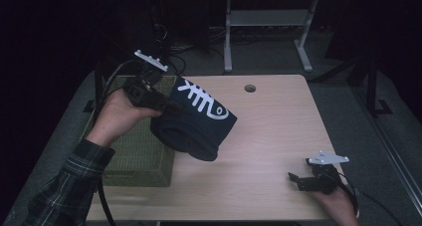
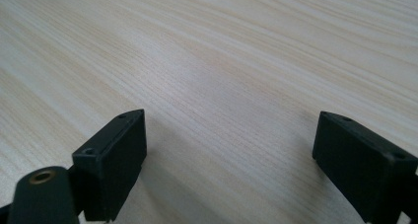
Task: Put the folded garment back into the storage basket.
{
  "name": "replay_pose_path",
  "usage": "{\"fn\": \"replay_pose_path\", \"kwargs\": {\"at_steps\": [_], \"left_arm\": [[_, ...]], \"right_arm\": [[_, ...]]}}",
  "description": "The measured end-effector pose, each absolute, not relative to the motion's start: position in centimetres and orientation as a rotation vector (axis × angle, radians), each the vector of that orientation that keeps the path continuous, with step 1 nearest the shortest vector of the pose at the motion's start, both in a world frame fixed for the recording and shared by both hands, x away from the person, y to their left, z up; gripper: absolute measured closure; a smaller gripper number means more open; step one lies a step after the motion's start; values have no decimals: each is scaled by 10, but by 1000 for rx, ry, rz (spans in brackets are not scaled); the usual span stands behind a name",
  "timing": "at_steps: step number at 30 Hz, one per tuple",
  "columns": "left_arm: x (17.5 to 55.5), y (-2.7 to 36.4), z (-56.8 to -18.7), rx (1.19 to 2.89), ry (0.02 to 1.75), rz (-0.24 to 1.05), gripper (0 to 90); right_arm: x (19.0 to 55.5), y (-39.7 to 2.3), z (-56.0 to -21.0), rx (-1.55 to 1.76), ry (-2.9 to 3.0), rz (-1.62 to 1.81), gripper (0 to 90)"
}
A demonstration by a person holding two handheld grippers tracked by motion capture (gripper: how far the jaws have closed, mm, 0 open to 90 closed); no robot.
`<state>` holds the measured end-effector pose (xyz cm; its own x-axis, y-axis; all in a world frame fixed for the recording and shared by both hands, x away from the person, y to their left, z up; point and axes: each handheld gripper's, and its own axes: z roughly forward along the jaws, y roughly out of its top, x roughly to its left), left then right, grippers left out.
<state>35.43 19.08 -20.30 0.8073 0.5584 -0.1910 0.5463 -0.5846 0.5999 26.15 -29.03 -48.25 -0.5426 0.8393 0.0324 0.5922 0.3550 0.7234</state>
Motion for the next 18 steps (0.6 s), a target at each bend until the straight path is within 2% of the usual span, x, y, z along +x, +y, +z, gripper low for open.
{"fn": "replay_pose_path", "kwargs": {"at_steps": [18], "left_arm": [[344,259,-179,2205,947,135,694]], "right_arm": [[262,-290,-483,1264,2276,999,129]]}}
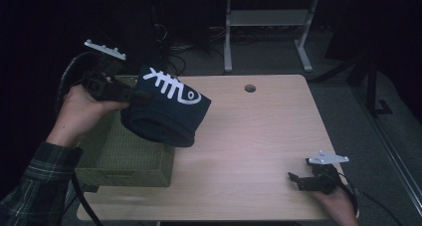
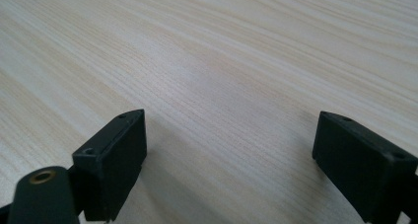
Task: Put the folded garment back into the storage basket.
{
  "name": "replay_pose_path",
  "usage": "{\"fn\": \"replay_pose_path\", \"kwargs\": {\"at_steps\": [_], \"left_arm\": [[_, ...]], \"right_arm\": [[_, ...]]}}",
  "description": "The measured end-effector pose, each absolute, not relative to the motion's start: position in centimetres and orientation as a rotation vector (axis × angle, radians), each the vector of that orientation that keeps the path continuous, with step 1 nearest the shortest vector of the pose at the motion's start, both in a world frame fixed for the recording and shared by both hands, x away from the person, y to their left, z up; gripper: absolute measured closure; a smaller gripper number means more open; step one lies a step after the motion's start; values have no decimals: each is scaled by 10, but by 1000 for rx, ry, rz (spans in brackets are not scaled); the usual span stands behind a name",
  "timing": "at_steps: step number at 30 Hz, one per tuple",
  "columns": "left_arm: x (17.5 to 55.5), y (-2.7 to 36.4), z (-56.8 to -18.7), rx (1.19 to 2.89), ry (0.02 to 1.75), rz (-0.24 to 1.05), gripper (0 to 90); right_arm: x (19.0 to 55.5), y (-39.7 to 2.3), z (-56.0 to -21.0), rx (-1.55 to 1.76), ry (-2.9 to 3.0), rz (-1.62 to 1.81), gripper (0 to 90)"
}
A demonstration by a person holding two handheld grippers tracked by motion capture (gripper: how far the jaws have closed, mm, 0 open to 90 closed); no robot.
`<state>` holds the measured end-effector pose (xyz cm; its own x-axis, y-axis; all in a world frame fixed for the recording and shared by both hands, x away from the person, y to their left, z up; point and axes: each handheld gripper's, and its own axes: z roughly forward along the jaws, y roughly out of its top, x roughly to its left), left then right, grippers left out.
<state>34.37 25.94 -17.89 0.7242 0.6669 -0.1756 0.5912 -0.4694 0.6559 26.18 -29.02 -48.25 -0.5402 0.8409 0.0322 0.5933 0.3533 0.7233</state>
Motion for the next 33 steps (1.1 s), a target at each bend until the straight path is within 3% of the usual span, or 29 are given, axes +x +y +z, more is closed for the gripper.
{"fn": "replay_pose_path", "kwargs": {"at_steps": [15,33], "left_arm": [[335,308,-180,2133,1058,175,695],[336,342,-217,2086,1139,113,694]], "right_arm": [[262,-290,-482,1268,2274,997,129],[262,-290,-482,1272,2271,995,130]]}}
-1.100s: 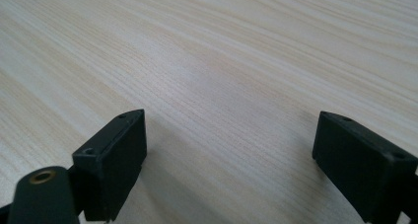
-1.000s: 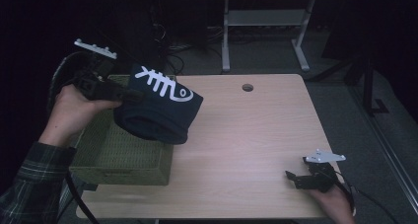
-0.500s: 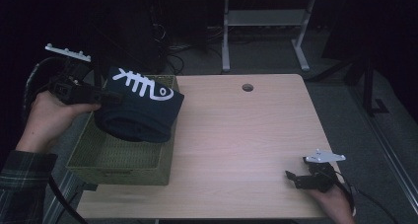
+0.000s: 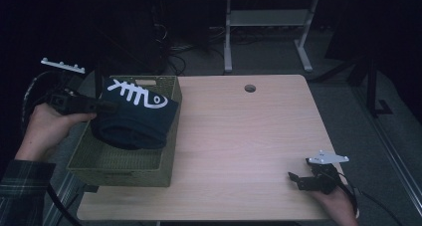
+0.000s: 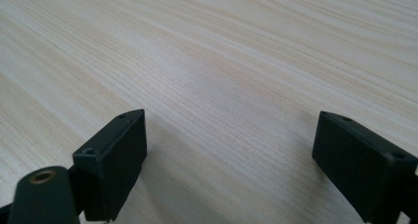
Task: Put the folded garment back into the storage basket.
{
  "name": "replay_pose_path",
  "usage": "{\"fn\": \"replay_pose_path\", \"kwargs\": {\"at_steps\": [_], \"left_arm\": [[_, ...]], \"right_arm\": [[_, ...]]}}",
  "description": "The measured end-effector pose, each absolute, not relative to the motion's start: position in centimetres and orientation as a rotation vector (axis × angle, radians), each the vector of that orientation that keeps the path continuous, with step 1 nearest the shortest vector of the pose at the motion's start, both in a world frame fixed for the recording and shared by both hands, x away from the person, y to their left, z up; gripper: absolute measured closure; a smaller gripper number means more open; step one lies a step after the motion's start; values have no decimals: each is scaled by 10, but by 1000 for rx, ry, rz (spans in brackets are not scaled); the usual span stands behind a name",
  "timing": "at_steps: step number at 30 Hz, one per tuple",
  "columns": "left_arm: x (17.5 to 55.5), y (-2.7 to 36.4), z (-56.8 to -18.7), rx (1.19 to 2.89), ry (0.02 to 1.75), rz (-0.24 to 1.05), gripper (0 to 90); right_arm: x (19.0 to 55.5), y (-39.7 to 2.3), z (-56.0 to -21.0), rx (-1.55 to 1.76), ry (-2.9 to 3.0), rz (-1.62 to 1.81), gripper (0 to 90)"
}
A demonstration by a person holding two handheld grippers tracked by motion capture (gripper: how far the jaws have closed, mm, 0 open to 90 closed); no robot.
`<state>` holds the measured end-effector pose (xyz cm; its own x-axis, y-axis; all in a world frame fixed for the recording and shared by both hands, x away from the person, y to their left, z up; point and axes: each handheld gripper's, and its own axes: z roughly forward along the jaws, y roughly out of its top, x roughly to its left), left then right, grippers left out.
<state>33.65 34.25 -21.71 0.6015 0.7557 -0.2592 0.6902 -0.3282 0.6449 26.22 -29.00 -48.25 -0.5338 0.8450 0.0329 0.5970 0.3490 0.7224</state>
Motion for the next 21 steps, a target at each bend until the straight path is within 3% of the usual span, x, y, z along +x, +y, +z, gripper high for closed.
{"fn": "replay_pose_path", "kwargs": {"at_steps": [12,21], "left_arm": [[328,374,-243,2044,1199,84,695],[329,376,-261,2020,1212,34,695]], "right_arm": [[262,-290,-482,1272,2272,993,129],[262,-290,-482,1272,2272,992,129]]}}
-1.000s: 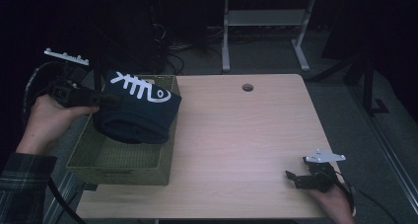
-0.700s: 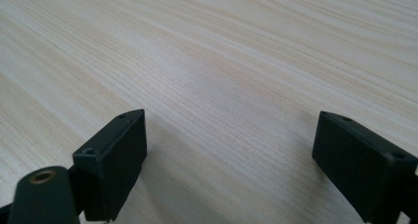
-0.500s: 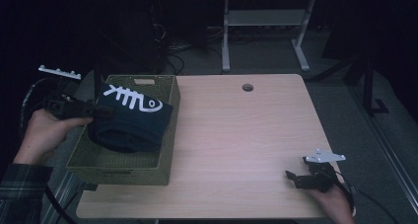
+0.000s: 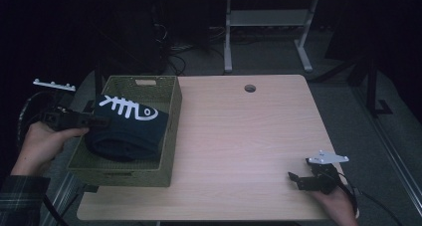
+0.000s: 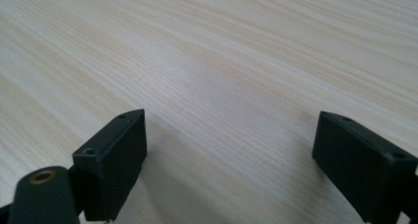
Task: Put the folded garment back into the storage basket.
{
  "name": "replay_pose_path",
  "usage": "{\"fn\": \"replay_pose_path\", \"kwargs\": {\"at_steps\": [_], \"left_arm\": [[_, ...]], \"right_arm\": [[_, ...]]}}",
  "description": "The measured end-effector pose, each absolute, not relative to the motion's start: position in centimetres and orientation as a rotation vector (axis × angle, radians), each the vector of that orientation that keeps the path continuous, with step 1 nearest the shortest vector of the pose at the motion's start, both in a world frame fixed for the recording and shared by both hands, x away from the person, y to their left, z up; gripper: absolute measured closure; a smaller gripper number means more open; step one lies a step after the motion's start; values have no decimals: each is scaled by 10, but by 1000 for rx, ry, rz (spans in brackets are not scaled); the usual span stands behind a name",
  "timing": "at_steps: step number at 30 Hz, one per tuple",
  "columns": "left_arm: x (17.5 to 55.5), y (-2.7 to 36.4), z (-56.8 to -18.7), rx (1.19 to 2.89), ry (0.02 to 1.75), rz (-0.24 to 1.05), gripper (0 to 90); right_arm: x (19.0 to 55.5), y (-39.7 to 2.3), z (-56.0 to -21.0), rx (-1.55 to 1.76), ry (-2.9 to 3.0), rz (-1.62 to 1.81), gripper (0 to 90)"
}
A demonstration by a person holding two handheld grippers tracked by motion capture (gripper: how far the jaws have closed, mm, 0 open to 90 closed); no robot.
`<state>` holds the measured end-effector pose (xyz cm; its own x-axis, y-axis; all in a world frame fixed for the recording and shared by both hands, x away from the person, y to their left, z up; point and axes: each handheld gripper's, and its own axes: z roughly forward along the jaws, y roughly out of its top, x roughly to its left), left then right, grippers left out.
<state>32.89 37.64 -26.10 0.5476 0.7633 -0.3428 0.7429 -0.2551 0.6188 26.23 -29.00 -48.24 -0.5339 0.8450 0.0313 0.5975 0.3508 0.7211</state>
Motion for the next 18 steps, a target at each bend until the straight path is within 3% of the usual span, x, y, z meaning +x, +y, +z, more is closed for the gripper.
{"fn": "replay_pose_path", "kwargs": {"at_steps": [18], "left_arm": [[358,396,-321,1981,1313,-76,697]], "right_arm": [[263,-290,-483,1265,2269,992,129]]}}
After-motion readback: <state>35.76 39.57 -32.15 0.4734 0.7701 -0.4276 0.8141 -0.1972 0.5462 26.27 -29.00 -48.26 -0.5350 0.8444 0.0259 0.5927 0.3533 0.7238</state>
